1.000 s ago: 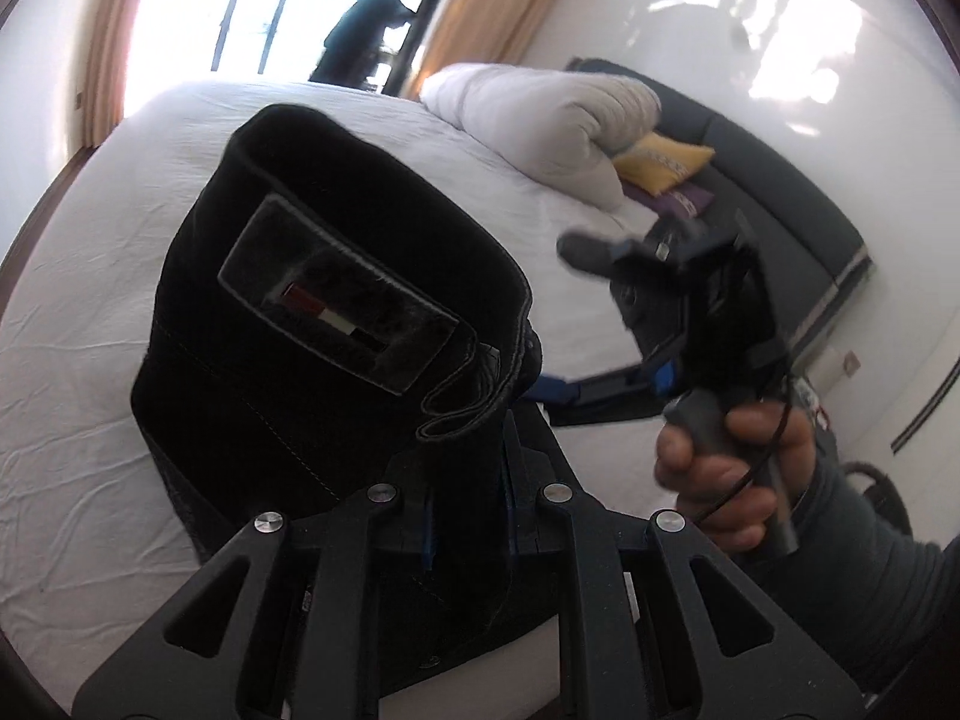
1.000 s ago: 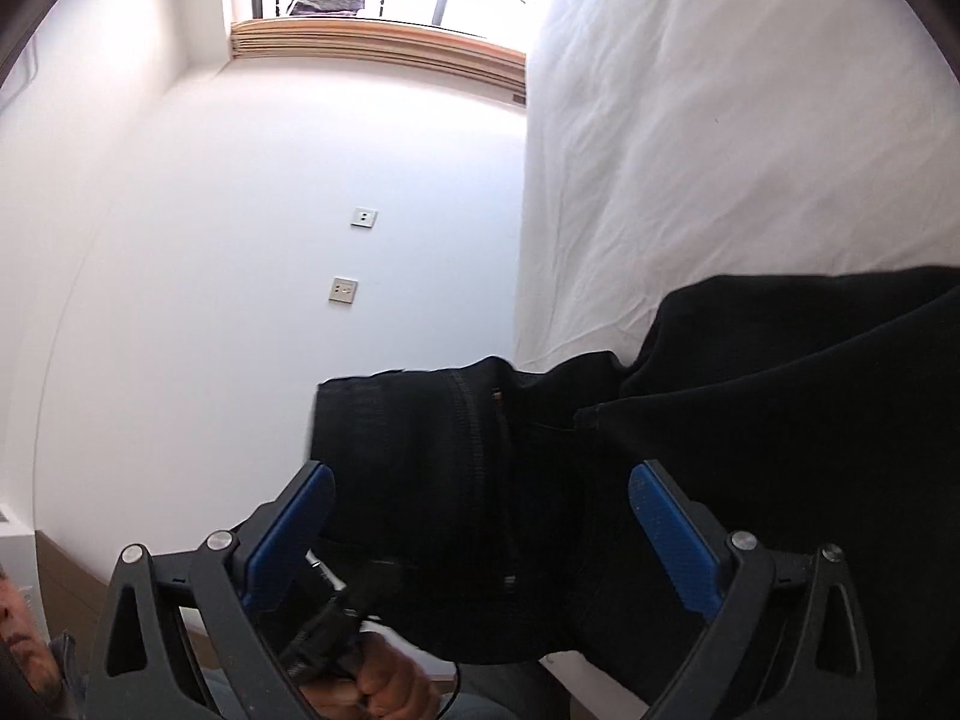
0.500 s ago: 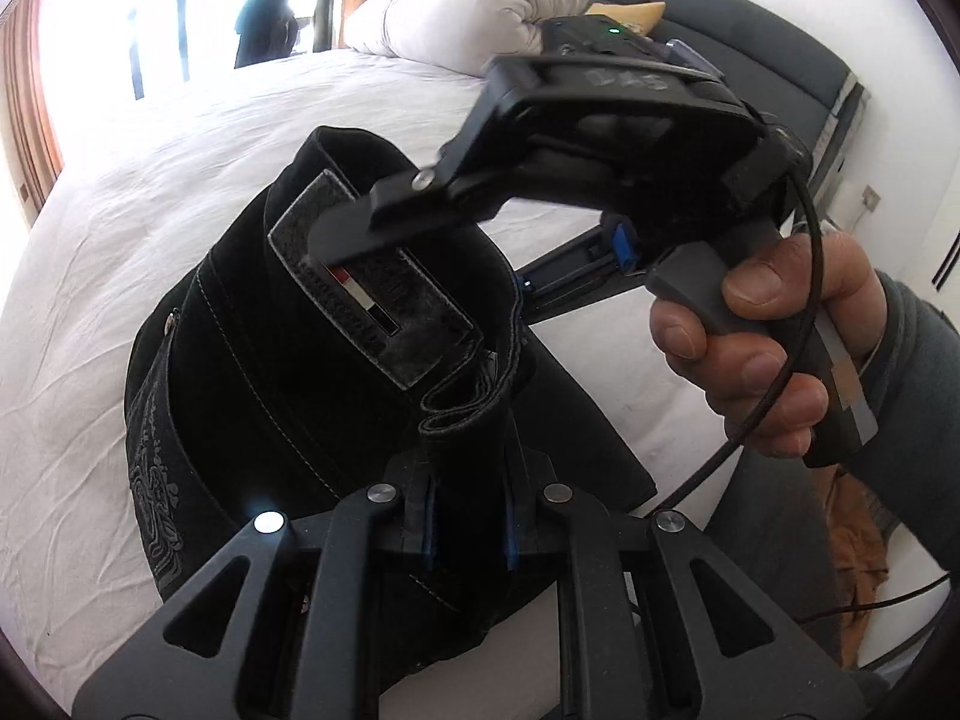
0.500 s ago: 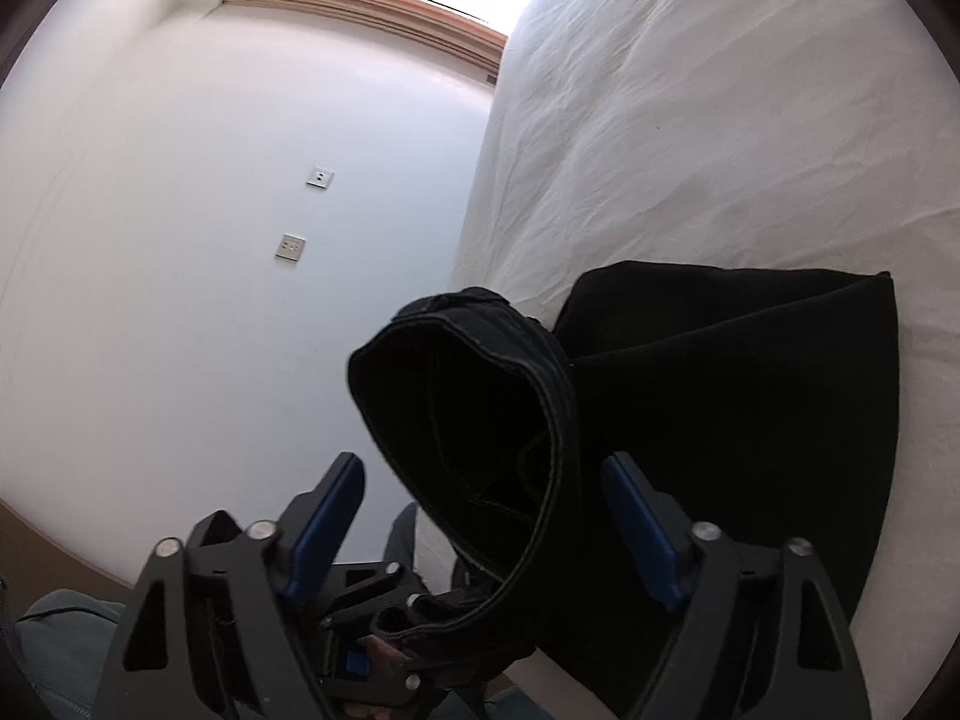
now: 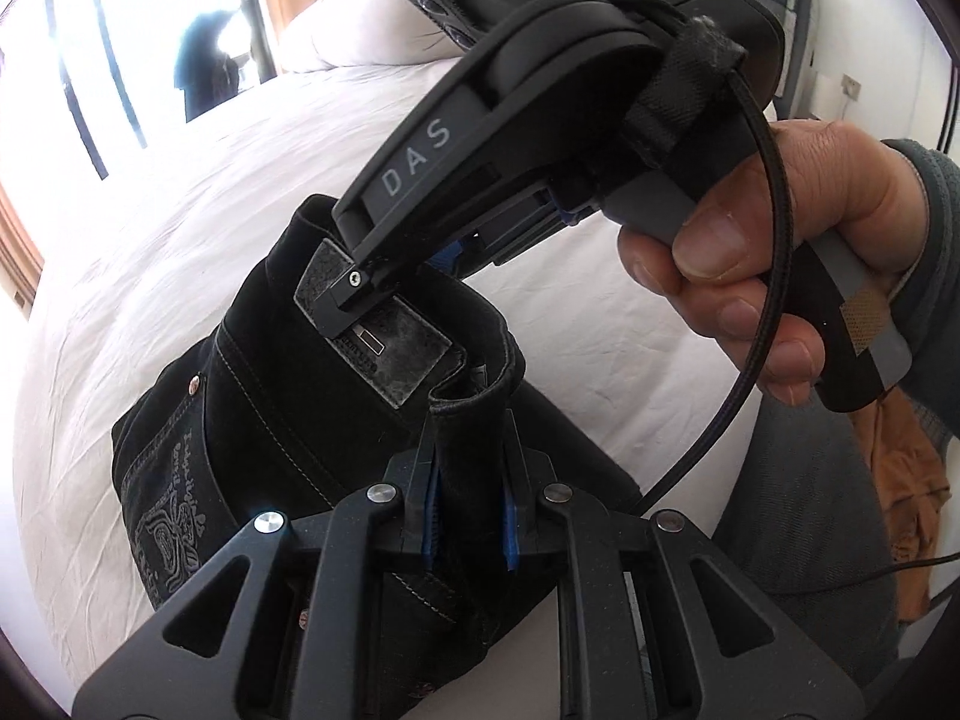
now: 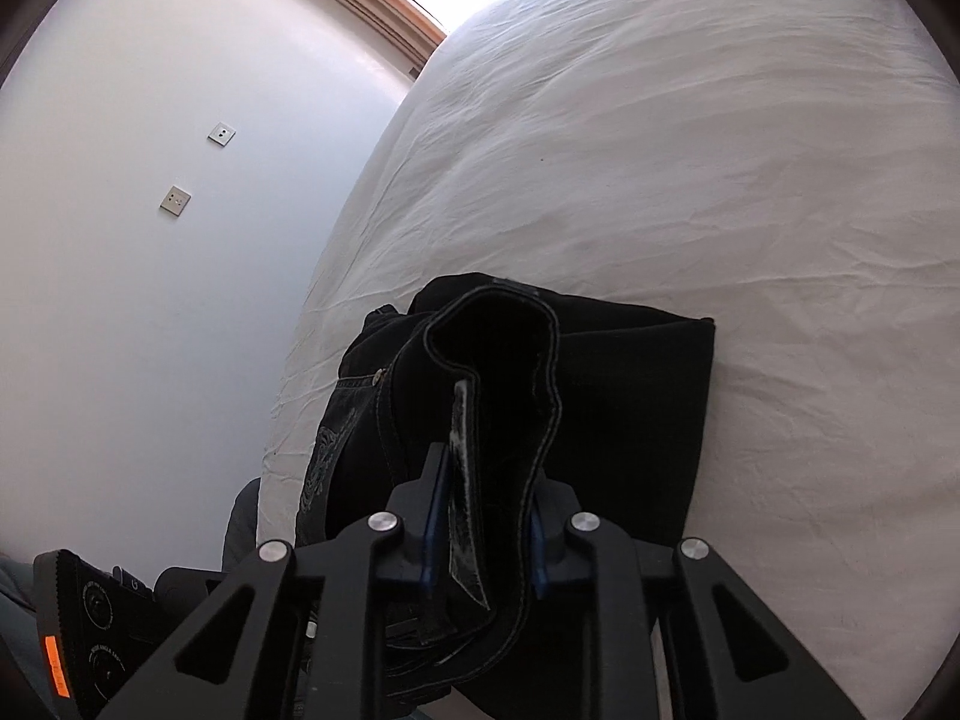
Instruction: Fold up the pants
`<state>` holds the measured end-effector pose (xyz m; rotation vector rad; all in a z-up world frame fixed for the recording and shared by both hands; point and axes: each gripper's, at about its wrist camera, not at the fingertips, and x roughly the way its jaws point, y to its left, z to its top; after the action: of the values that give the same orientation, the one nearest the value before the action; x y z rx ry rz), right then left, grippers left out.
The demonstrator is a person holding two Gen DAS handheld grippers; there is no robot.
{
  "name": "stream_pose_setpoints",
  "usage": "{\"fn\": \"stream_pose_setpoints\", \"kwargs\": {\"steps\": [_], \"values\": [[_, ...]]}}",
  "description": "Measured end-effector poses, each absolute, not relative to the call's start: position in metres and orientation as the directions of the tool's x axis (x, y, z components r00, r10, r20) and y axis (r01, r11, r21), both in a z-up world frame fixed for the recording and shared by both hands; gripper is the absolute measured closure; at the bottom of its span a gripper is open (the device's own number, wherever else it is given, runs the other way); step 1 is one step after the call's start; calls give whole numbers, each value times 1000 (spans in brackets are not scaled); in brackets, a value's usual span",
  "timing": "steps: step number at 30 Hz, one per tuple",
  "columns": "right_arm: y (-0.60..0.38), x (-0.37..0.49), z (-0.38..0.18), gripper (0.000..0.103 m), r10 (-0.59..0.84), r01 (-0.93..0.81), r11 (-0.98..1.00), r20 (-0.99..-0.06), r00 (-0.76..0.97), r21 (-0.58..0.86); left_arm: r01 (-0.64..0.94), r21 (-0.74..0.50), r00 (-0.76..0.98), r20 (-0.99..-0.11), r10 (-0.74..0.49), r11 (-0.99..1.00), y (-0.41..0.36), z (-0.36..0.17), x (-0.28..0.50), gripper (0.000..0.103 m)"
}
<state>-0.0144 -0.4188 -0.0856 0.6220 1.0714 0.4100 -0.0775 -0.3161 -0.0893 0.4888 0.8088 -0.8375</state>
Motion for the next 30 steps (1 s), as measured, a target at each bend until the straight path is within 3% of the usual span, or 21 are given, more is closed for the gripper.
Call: {"fn": "stream_pose_setpoints", "kwargs": {"steps": [7, 9, 11, 13, 17, 18, 19, 21, 24, 28, 30], "values": [[-448, -12, -136, 78, 653, 90, 656, -624, 430, 749, 829, 121, 388, -828, -405, 546, -345, -119, -79, 89], [-455, -14, -151, 64, 663, 136, 622, -612, 432, 771, 833, 116, 374, -839, -395, 541, -351, -131, -79, 88], [-460, -18, -153, 58, 671, 156, 590, -589, 451, 792, 836, 93, 359, -839, -410, 541, -351, -130, -78, 85], [-464, -21, -146, 50, 654, 158, 601, -596, 467, 783, 841, 6, 304, -833, -462, 541, -344, -119, -77, 75], [-473, -28, -126, 35, 566, 192, 660, -649, 509, 726, 819, -99, 309, -755, -579, 566, -299, -75, -75, 74], [-475, -30, -119, 35, 557, 186, 663, -644, 523, 725, 799, -121, 331, -729, -599, 589, -282, -63, -72, 70], [-476, -34, -112, 35, 570, 162, 652, -619, 540, 741, 779, -138, 352, -710, -609, 611, -267, -55, -68, 51], [-471, -38, -97, 35, 599, 98, 641, -576, 556, 762, 701, -149, 458, -656, -600, 698, -225, -45, -57, 34], [-452, -35, -89, 36, 626, 39, 665, -585, 516, 746, 576, -176, 515, -680, -522, 798, -176, -58, -17, 34], [-440, -24, -114, 43, 600, 106, 707, -672, 434, 699, 490, -210, 534, -695, -482, 846, -149, -75, 11, 34], [-437, -22, -123, 57, 604, 119, 707, -683, 410, 697, 491, -209, 518, -710, -477, 845, -153, -82, 13, 34]]}}
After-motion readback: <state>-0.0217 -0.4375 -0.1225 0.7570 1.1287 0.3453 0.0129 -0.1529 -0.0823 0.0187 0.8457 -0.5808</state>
